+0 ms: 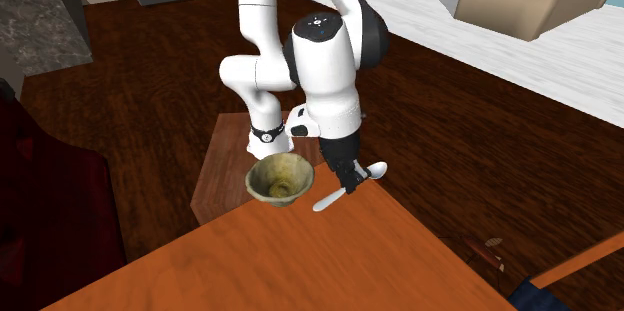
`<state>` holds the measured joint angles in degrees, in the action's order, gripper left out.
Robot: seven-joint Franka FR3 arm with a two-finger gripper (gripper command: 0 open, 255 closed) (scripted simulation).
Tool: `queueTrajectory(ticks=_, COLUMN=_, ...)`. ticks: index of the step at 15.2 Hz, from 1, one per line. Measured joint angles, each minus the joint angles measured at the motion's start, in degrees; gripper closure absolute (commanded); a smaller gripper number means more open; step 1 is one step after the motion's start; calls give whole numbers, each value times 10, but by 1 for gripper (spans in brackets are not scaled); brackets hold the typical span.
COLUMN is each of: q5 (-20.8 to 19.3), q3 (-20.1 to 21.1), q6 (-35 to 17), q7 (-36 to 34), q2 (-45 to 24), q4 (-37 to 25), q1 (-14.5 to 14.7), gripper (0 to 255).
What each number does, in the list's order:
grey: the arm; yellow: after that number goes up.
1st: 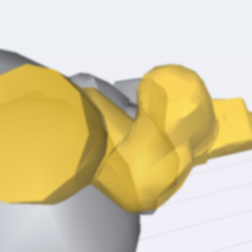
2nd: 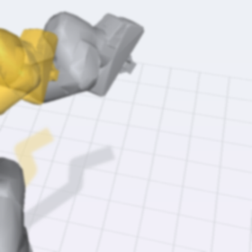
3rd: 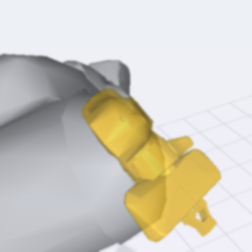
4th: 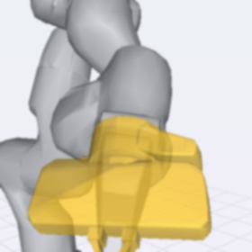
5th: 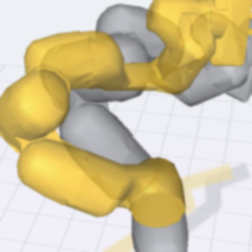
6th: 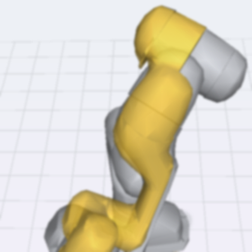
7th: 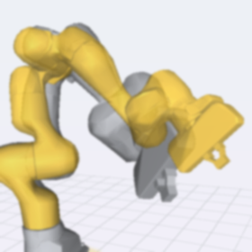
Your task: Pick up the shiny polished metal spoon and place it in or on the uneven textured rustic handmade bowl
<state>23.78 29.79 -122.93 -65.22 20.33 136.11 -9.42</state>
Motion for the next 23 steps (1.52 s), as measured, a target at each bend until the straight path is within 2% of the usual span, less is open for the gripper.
queueTrajectory(ticks=10, q5=-9, q3=-16, q6=80, q7=-11, q2=25, q4=-56, q1=-3, gripper=255)
queueTrajectory(ticks=15, q5=-5, q3=-69, q6=114, q7=45, q2=85, q4=-13, q1=-8, gripper=255)
queueTrajectory(ticks=23, q5=-34, q3=-165, q6=165, q7=146, q2=165, q4=47, q1=-35, gripper=255)
